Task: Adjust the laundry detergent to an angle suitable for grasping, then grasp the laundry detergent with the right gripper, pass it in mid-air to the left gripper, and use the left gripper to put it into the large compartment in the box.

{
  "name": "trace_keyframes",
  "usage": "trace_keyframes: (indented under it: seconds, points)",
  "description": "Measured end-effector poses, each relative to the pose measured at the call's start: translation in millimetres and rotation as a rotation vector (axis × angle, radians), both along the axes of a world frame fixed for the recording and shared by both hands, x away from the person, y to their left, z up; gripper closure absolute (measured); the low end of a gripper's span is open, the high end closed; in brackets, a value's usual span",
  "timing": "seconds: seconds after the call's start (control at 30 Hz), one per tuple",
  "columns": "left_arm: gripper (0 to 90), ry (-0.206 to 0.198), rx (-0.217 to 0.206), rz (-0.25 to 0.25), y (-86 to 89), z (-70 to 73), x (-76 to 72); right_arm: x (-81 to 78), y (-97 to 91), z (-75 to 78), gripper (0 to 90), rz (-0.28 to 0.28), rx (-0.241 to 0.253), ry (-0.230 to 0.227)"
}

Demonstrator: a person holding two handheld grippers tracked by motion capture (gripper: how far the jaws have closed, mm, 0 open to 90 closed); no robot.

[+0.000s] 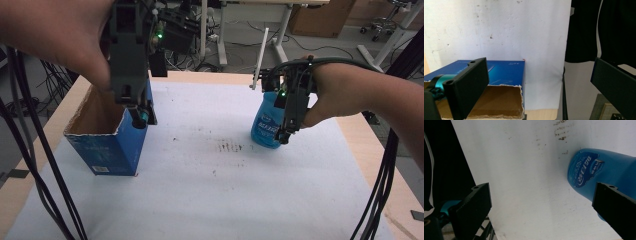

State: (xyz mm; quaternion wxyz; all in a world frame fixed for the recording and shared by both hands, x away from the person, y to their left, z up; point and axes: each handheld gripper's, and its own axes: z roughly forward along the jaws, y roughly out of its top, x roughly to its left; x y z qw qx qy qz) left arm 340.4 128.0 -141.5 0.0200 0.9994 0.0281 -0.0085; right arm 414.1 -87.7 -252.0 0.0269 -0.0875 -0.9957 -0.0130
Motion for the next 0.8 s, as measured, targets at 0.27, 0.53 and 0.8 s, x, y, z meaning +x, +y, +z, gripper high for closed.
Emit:
trace_keyframes:
  seconds: [0.27, 0.53, 0.8]
  points:
    - [1.7, 0.002, 0.005, -0.005, -2.6, -0.5, 0.3, -0.8, -2.2, 2.0, 1.4, -0.006, -0.002, -0.003]
    - [1.7, -0.006, 0.007, 0.003, -4.4, -0.5, -2.6, -4.1, -5.3, 4.8, 1.4, 0.003, 0.001, -0.014]
    - [1.7, -0.011, 0.006, 0.014, -7.6, -0.8, -4.0, -9.1, -39.6, 8.5, 1.4, -0.072, 0.078, -0.064]
